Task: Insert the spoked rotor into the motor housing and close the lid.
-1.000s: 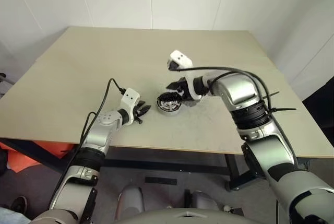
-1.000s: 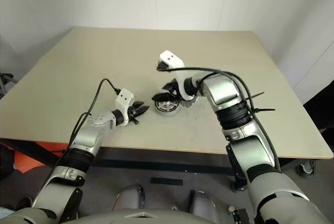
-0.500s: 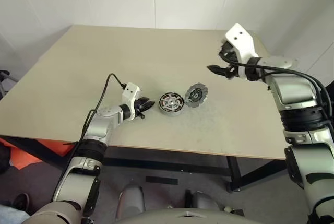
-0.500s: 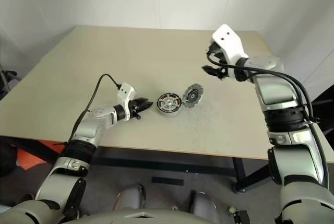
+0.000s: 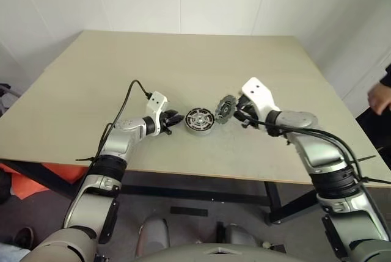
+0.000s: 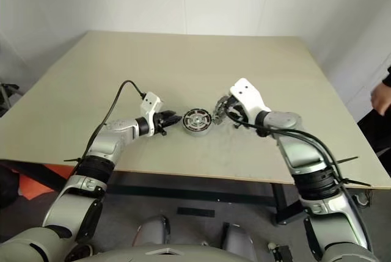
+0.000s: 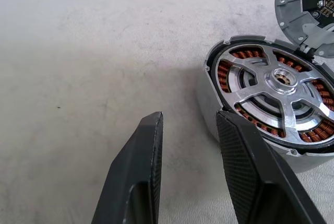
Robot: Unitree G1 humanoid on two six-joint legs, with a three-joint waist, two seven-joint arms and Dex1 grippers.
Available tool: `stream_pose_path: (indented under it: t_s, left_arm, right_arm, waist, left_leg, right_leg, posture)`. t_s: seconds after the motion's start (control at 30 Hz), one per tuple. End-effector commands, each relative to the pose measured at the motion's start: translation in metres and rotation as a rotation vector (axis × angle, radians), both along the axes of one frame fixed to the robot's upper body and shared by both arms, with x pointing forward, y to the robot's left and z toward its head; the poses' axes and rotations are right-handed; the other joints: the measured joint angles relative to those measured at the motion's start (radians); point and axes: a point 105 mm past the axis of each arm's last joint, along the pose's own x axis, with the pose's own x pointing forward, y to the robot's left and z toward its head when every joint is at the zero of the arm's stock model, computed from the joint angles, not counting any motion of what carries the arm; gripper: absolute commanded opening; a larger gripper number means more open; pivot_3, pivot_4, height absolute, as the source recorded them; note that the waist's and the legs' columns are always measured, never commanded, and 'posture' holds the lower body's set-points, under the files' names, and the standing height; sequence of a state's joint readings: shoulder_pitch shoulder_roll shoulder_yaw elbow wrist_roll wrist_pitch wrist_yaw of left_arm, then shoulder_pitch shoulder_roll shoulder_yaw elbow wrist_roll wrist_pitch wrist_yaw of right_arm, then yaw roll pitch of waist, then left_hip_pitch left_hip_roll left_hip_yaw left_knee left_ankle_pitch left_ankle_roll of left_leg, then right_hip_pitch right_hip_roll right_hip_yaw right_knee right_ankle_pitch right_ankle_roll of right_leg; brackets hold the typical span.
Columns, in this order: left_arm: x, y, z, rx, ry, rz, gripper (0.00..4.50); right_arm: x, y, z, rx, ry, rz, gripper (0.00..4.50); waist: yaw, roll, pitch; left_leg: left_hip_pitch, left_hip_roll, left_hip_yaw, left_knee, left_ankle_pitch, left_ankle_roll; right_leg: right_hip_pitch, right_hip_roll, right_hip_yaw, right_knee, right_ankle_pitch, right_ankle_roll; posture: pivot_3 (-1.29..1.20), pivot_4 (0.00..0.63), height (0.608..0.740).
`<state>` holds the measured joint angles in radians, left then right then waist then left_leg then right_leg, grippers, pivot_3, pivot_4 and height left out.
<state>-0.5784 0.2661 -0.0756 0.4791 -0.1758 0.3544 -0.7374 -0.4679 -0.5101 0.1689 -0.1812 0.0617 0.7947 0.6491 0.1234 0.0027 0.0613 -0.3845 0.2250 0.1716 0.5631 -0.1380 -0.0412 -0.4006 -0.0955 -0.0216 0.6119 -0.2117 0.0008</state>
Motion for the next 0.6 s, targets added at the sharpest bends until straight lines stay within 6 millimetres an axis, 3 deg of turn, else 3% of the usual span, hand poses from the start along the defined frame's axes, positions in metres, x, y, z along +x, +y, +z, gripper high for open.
stream_pose_path:
  t_s: [0.03,0.27,0.6]
  left_arm:
    - [0.005,0.000,0.015,-0.001,-0.053,-0.003,1.75]
    - [0.002,0.009,0.013,0.006,-0.052,0.027,1.75]
    - [0.006,0.015,0.018,0.009,-0.062,0.054,1.75]
  right_arm:
    - [0.002,0.027,0.034,0.059,-0.091,0.074,1.25]
    - [0.001,0.057,0.042,0.116,-0.075,0.158,1.25]
    - [0.012,0.075,0.007,0.205,0.050,0.104,1.25]
  waist:
    - [0.000,0.000,0.000]
    - [0.000,0.000,0.000]
    - [0.000,0.000,0.000]
  left_leg:
    - [0.000,0.000,0.000,0.000,0.000,0.000]
    - [0.000,0.001,0.000,-0.001,0.000,0.000]
    - [0.000,0.001,0.000,-0.001,0.001,-0.001]
  right_leg:
    - [0.000,0.000,0.000,0.000,0.000,0.000]
    - [0.000,0.001,0.000,0.000,0.000,0.000]
    - [0.000,0.001,0.000,0.001,0.000,0.000]
  posture:
    - [0.00,0.000,0.740]
    - [0.00,0.000,0.740]
    - [0.00,0.000,0.740]
